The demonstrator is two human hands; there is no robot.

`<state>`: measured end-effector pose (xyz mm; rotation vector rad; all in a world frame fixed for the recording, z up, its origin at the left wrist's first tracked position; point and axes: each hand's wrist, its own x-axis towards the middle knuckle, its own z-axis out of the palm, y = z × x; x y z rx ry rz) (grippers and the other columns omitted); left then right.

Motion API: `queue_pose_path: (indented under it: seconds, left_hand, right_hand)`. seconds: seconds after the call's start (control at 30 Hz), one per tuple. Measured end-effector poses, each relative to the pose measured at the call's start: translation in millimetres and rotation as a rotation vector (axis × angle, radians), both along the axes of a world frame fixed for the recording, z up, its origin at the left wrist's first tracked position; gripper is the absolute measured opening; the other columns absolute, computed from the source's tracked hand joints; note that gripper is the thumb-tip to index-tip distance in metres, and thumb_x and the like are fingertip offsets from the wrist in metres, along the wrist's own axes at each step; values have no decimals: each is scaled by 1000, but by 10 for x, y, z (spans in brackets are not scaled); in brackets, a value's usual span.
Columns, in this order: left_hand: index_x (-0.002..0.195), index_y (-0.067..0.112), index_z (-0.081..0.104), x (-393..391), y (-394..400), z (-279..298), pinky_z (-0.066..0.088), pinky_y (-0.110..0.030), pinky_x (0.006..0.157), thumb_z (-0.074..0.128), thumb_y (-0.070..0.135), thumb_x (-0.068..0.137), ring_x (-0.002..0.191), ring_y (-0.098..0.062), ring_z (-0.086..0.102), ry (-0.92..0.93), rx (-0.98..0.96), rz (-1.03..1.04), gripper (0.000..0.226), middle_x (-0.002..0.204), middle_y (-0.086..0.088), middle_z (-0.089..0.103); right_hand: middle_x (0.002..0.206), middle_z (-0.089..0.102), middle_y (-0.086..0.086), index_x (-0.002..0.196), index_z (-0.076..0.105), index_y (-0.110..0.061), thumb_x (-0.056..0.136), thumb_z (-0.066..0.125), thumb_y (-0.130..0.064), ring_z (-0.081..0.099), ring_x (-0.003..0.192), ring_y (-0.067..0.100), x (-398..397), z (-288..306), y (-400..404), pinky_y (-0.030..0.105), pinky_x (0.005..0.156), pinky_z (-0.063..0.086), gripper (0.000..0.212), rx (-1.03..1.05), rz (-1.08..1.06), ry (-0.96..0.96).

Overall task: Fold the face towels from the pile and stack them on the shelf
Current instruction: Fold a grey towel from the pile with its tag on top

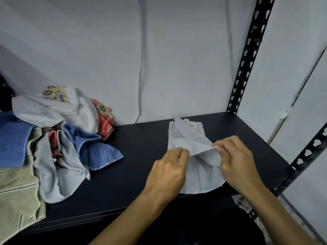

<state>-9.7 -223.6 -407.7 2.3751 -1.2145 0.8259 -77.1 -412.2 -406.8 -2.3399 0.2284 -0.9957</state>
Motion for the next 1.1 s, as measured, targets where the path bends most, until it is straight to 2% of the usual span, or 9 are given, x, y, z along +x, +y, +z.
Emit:
queue_pose_path:
  seconds: [0.13,0.23,0.3,0.5,0.63,0.73,0.87,1.03,1.1]
  left_hand:
    - [90,9,66,-76,81,-125,30,-22,36,77,-10,53,64,-15,57,-19,138,-117,43,86,-1,64]
    - [75,16,60,-68,183,-247,20,-24,40,71,-4,47,57,-13,46,8,267,-109,37,67,5,55]
    - [69,18,55,-52,246,-307,21,-23,41,67,-1,50,59,-12,44,32,312,-136,30,64,6,52]
    - [76,20,56,-35,340,-373,46,-28,50,62,20,84,77,-12,50,67,352,-218,10,82,7,56]
    - [81,18,62,6,324,-370,55,-29,64,53,24,89,99,-16,60,70,350,-226,14,101,1,63]
    - [85,17,63,105,287,-437,57,-31,74,54,19,90,102,-17,63,85,388,-188,11,101,-1,65]
    - [82,17,61,334,208,-451,54,-32,50,63,16,84,84,-17,65,102,392,-118,3,89,1,64]
    - [76,18,59,330,136,-444,41,-27,37,71,14,79,74,-12,60,83,337,-74,13,77,6,59]
    - [74,19,57,263,141,-456,28,-23,37,76,8,72,65,-9,54,85,286,-47,21,71,7,55]
  right_hand:
    - [94,54,5,91,69,-2,78,46,9,48,70,15,-148,-141,20,35,41,47,29,-298,-58,-78]
    - [87,55,4,86,70,-5,54,66,21,48,69,14,-248,-261,-10,27,33,36,42,-522,-8,57]
    - [82,55,-1,82,71,-12,46,73,15,53,67,16,-297,-269,-14,21,38,28,45,-640,59,194]
    - [89,54,-9,80,69,-23,72,57,-24,52,81,13,-352,-251,17,23,65,49,14,-681,176,328]
    - [128,54,-2,114,66,-27,76,56,-37,51,116,16,-262,-441,53,27,86,48,41,-580,140,413]
    - [149,40,-4,129,60,-31,92,37,-45,36,135,13,-88,-573,21,29,98,44,45,-424,165,477]
    - [155,27,-12,136,53,-33,100,43,-36,19,142,5,245,-542,-106,26,107,36,37,-338,240,513]
    - [134,56,7,116,69,-22,84,73,-23,52,124,26,376,-497,-99,42,97,50,32,-576,199,407]
    - [131,58,4,119,67,-23,87,65,-31,54,120,22,346,-530,-33,36,102,45,33,-665,237,330]
